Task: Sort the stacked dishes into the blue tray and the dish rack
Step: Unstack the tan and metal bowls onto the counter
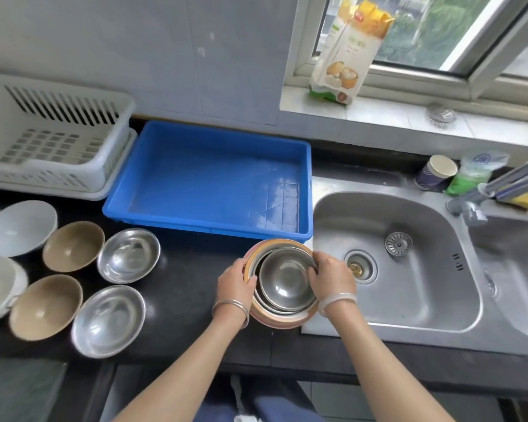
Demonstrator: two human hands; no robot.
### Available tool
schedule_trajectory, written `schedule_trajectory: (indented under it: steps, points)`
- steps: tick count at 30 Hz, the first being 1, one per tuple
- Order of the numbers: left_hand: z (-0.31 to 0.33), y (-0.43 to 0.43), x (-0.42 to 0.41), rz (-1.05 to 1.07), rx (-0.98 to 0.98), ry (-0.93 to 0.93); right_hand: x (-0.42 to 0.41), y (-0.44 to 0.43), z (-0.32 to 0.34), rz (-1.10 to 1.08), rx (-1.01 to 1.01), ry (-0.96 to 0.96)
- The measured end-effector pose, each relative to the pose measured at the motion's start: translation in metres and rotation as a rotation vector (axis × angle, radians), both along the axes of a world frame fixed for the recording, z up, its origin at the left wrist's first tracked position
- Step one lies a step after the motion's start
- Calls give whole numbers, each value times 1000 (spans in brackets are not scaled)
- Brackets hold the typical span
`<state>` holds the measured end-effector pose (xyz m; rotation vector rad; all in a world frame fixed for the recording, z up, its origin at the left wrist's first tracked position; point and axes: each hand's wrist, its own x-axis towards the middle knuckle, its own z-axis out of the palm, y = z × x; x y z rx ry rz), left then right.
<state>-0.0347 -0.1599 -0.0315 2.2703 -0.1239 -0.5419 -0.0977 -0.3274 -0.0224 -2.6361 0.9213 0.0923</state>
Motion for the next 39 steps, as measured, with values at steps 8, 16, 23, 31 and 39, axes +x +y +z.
schedule_trajectory:
  steps: [8,16,23,31,39]
  points:
    - [0,-7,0,-14,61,1,-5,-7,17,-124,25,-113]
    - [4,-14,5,-63,173,-38,-14,-20,24,-258,141,-237]
    - [13,-17,6,-81,190,-85,-16,-24,25,-282,168,-252]
    - [24,-29,14,-79,227,-247,-18,-34,32,-283,187,-266]
    - [42,-21,27,1,112,-209,-7,-43,53,-278,370,-339]
